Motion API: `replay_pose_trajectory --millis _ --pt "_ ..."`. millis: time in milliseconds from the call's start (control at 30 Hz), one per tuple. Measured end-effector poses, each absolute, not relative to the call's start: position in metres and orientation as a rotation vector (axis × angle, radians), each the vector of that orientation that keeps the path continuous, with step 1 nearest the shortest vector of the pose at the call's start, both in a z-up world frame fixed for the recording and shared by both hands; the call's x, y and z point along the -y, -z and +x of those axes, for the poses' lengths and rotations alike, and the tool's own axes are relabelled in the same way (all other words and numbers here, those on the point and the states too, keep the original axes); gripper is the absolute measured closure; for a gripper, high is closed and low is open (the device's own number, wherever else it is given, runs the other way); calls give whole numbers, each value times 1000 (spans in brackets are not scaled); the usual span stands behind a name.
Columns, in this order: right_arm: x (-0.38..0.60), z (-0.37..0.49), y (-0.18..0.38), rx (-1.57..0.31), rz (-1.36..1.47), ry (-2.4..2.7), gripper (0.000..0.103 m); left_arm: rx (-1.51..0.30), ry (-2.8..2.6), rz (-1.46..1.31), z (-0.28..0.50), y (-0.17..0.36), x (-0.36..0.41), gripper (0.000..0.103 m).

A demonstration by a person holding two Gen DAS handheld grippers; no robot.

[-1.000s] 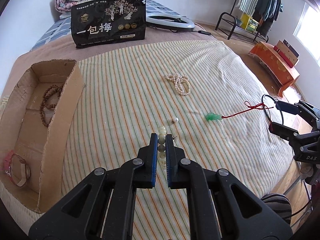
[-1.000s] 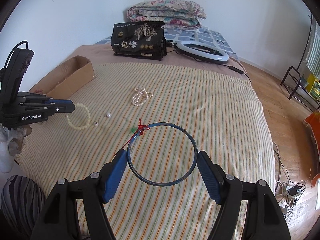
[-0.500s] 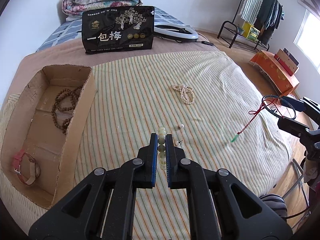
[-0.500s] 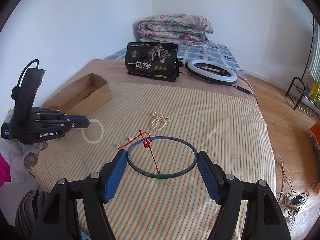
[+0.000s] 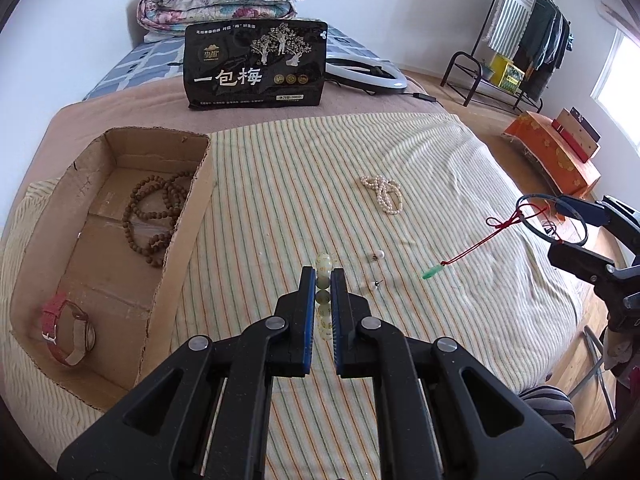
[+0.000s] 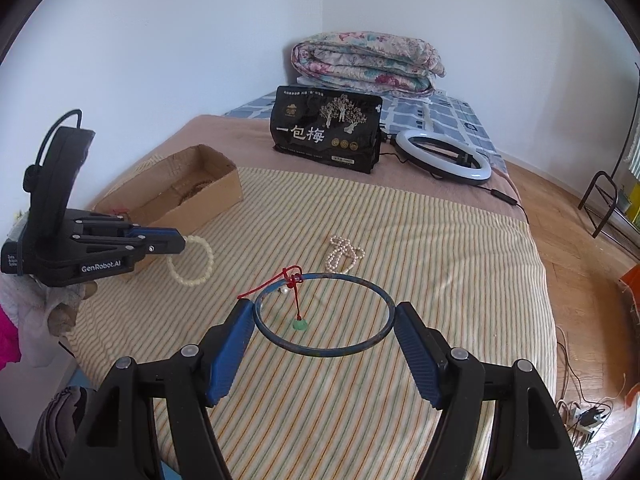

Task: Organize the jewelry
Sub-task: 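Carry the bracelet with the left gripper and the bangle with the right gripper over the box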

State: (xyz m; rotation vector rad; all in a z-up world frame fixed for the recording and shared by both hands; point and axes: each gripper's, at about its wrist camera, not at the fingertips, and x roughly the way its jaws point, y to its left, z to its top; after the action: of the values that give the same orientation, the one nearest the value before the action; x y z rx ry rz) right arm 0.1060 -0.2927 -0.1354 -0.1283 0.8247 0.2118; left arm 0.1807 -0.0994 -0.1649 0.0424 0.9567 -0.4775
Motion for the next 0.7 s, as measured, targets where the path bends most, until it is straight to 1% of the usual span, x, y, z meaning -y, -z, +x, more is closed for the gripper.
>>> replay_pose_trajectory --millis 200,333,467,700 --pt "310 118 170 -910 -100 -163 30 -968 469 38 181 171 97 98" --pt "322 119 177 -931 -60 -149 30 -970 462 35 182 172 93 98" --pt "325 115 160 -891 -54 -152 30 -951 455 14 183 164 84 98" --pt "309 115 111 -793 -42 -198 30 -902 439 -17 182 143 59 98"
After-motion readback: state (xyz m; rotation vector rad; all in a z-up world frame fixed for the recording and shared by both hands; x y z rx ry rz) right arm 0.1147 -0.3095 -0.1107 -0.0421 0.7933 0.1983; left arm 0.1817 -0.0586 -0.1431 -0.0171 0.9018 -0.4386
